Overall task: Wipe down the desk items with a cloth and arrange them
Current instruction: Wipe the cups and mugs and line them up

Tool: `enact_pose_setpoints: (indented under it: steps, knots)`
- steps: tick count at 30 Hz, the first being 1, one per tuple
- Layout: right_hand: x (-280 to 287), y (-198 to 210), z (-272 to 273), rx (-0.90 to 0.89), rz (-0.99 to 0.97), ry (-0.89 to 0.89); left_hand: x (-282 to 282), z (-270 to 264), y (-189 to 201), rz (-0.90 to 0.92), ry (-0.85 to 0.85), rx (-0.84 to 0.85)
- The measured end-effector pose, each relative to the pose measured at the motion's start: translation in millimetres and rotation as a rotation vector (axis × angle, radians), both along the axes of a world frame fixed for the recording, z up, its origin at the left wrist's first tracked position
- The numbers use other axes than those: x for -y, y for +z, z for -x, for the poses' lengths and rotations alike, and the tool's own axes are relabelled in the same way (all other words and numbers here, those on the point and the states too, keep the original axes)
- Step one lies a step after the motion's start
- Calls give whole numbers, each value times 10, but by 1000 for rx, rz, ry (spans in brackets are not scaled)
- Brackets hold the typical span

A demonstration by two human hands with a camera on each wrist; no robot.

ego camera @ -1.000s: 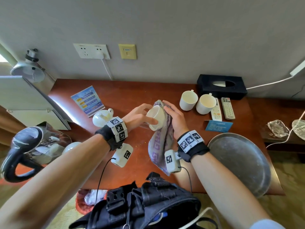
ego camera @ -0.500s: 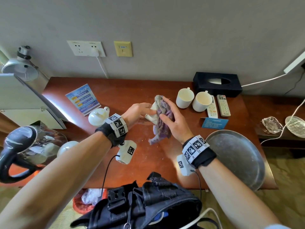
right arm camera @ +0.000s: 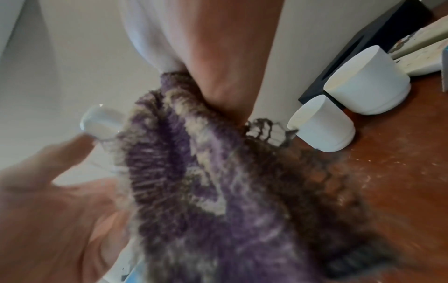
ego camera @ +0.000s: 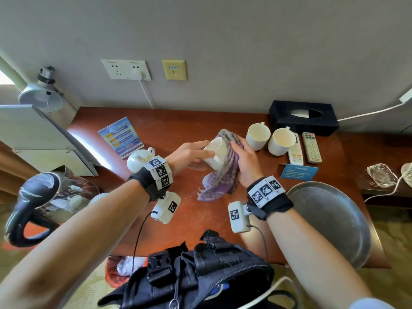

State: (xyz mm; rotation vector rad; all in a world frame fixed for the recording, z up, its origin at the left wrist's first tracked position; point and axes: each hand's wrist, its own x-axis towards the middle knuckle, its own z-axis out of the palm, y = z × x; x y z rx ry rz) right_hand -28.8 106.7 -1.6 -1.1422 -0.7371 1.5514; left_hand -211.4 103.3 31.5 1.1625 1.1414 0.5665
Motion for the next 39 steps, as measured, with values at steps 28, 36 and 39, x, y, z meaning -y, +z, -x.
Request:
enact_pose_setpoints:
  steps: [28,36,39]
  knots:
    - [-230,35,95,65,-26,95,-184,136,-95,-63,-8,-19]
    - [-163,16,85,72,-69,-75,-175,130,-54,-70,128,29]
    - [-63,60,95,90,-187,-86,-240,114,-26,-45,214,62]
